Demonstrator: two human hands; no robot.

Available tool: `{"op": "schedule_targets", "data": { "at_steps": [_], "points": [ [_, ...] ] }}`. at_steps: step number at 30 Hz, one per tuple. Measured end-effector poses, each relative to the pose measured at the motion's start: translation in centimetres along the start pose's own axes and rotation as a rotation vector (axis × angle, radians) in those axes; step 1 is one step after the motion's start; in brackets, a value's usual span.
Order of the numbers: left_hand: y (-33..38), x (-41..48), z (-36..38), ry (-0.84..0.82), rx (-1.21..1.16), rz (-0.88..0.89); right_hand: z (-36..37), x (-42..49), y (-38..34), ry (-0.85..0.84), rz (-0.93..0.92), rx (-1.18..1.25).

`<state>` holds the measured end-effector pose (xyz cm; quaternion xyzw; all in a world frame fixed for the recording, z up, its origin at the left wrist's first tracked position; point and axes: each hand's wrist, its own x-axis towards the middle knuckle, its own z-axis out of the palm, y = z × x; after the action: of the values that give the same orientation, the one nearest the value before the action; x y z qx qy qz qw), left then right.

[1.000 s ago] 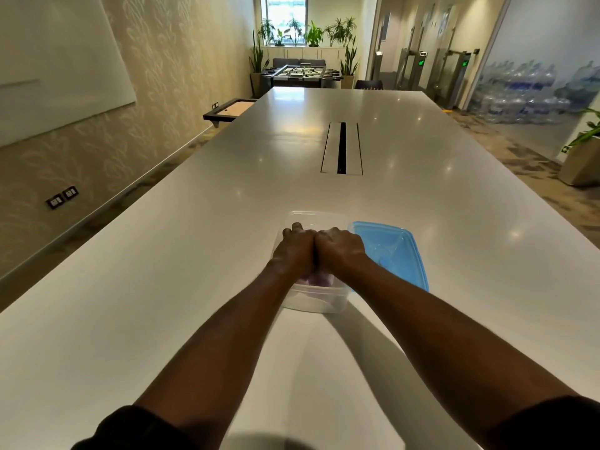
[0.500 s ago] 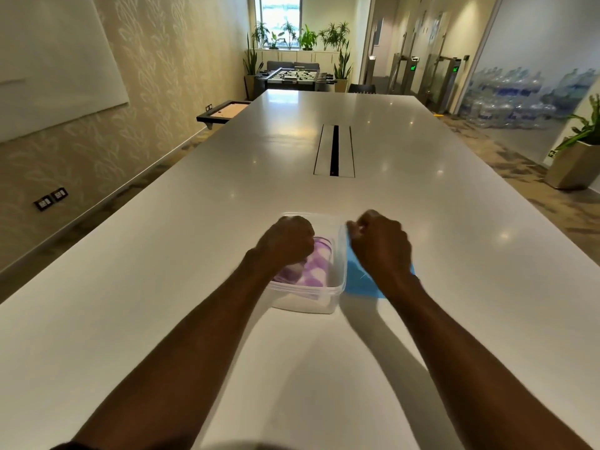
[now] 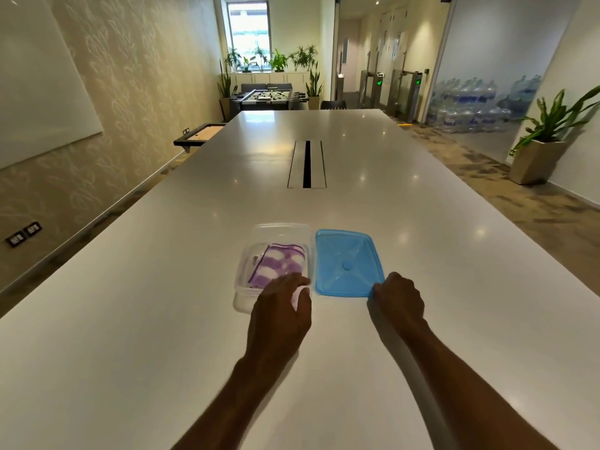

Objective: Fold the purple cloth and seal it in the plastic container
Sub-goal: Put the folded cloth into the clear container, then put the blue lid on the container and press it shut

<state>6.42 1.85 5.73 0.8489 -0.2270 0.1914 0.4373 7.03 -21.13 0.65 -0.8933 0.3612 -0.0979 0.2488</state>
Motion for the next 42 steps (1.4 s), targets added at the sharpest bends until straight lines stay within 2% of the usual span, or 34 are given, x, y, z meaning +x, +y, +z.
{"op": "schedule_targets", "data": {
  "at_steps": [4, 9, 12, 16, 21, 25, 32, 35, 38, 42],
  "points": [
    [0.4, -2.6, 1.0, 0.017, -0.056, -0.027, -1.0, -1.0, 1.1, -0.015, 0.003, 0.082],
    [0.7, -5.9, 3.5, -0.12, -0.006, -0.02, -1.2, -1.9, 2.8, -0.004, -0.022, 0.138],
    [0.7, -6.8, 5.7, -0.215, 0.074, -0.016, -1.2, -2.5, 3.5, -0.01, -0.023, 0.141],
    [0.7, -6.4, 8.8, -0.3, 0.241, 0.077, -1.2, -2.8, 3.7, -0.022, -0.044, 0.147],
    [-0.5, -5.0, 10.8, -0.395, 0.415, -0.02, -1.3, -3.1, 3.7, -0.016, -0.049, 0.138],
    [-1.0, -5.0, 11.1, -0.458, 0.468, -0.049, -1.4, -2.8, 3.8, -0.026, -0.032, 0.169],
    [-1.0, -5.6, 10.4, -0.38, 0.353, -0.034, -2.1, -3.0, 4.9, -0.087, -0.004, 0.344],
    [-1.0, -5.9, 10.0, -0.315, 0.332, -0.003, -2.7, -4.2, 5.2, -0.203, 0.067, 0.517],
    [-0.6, -6.0, 9.6, -0.227, 0.435, 0.064, -3.6, -5.4, 5.3, -0.312, 0.101, 0.727],
    [0.6, -5.9, 9.3, -0.177, 0.463, 0.2, -4.7, -6.8, 4.9, -0.235, 0.017, 0.74]
  ]
}}
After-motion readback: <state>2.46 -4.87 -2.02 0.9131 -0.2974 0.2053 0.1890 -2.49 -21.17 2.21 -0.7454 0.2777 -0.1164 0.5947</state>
